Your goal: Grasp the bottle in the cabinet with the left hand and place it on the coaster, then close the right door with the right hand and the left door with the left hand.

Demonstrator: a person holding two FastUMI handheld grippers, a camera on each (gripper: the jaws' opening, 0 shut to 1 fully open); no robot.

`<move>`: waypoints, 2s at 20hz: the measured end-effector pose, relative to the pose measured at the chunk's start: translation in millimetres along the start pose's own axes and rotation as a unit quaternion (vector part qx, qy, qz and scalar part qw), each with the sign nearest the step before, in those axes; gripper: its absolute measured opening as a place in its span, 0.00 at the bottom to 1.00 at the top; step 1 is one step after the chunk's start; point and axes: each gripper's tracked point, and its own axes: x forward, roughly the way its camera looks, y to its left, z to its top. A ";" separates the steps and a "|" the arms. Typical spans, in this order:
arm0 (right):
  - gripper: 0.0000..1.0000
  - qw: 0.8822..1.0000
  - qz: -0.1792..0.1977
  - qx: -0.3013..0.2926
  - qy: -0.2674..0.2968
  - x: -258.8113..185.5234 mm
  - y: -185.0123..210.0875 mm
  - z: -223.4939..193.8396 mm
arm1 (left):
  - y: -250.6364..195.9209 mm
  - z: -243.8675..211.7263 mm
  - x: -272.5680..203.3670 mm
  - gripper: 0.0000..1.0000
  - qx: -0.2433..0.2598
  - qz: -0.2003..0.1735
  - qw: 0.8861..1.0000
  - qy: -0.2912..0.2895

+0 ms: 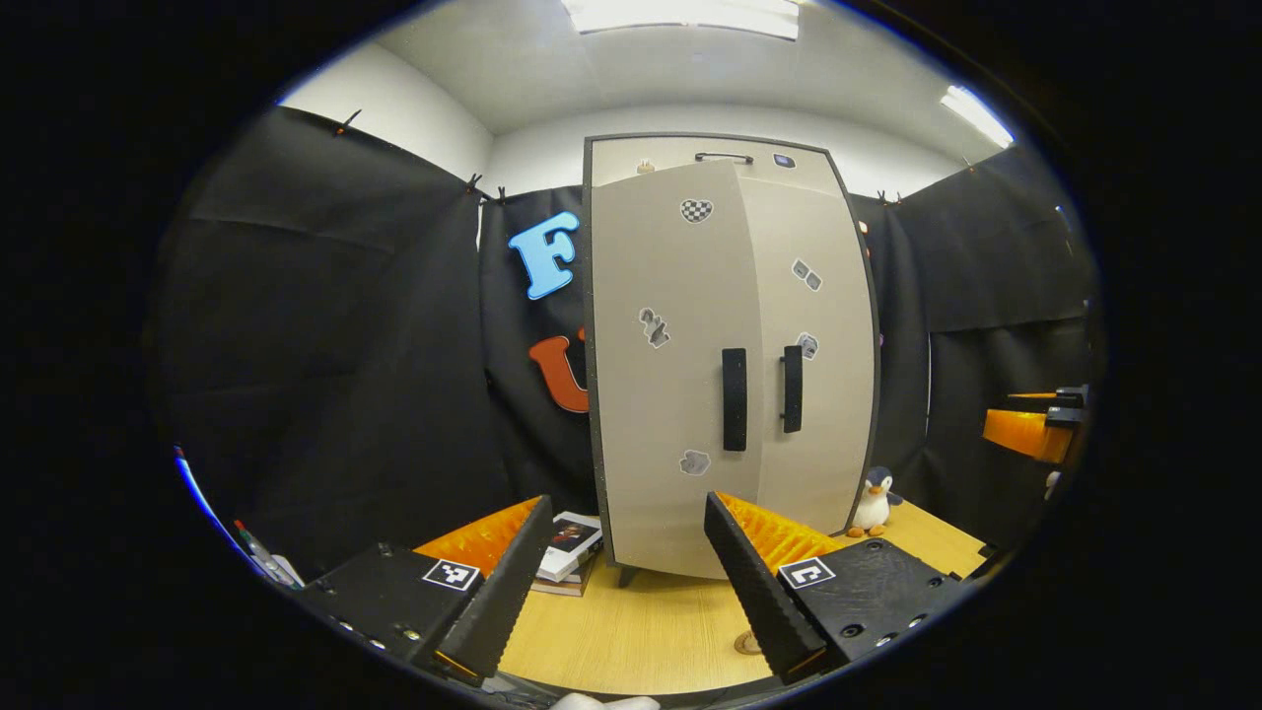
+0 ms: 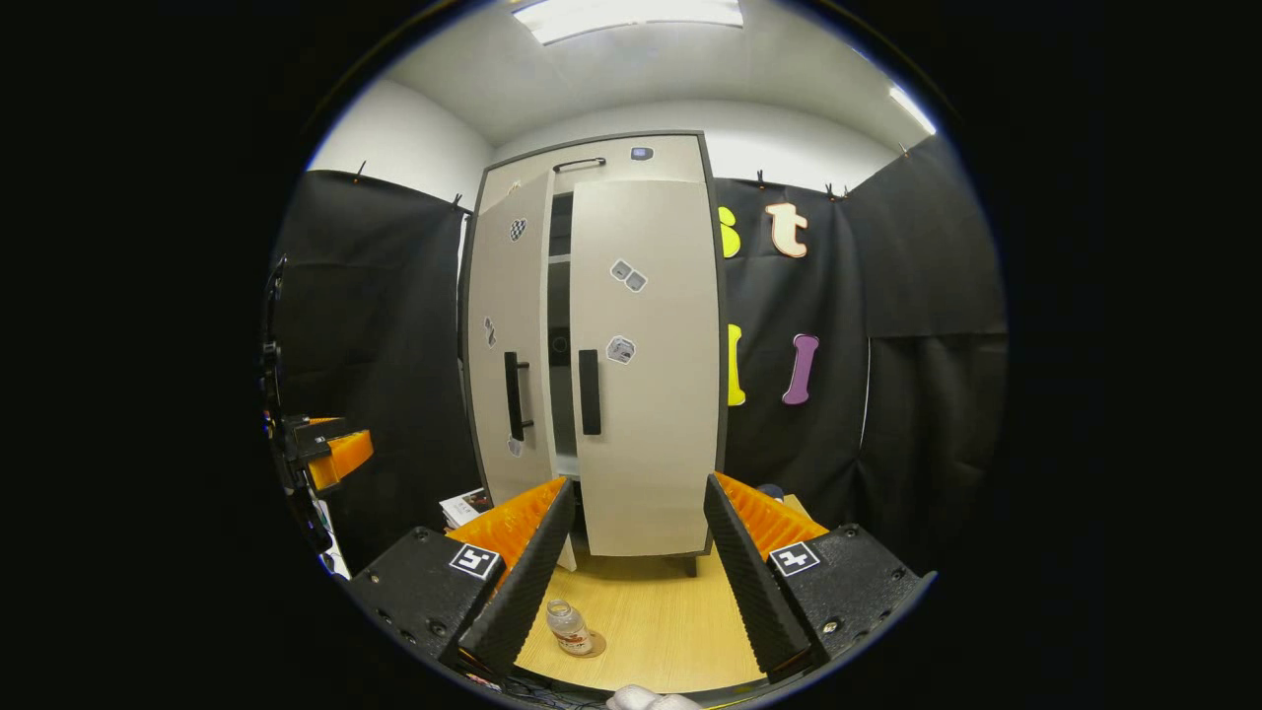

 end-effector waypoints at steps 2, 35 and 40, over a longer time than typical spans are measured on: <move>0.82 1.000 -0.001 -0.001 0.004 3.0 -2.6 -3.0 | -2.0 1.5 0.4 0.94 0.002 -0.002 1.000 -0.005; 0.82 1.000 0.015 -0.007 0.007 -5.4 17.9 -6.8 | -2.5 -8.5 -14.4 0.94 0.009 -0.008 1.000 0.005; 0.82 1.000 0.020 -0.010 0.008 -9.7 25.1 -9.0 | 0.0 -9.1 -20.7 0.94 0.010 -0.006 1.000 0.005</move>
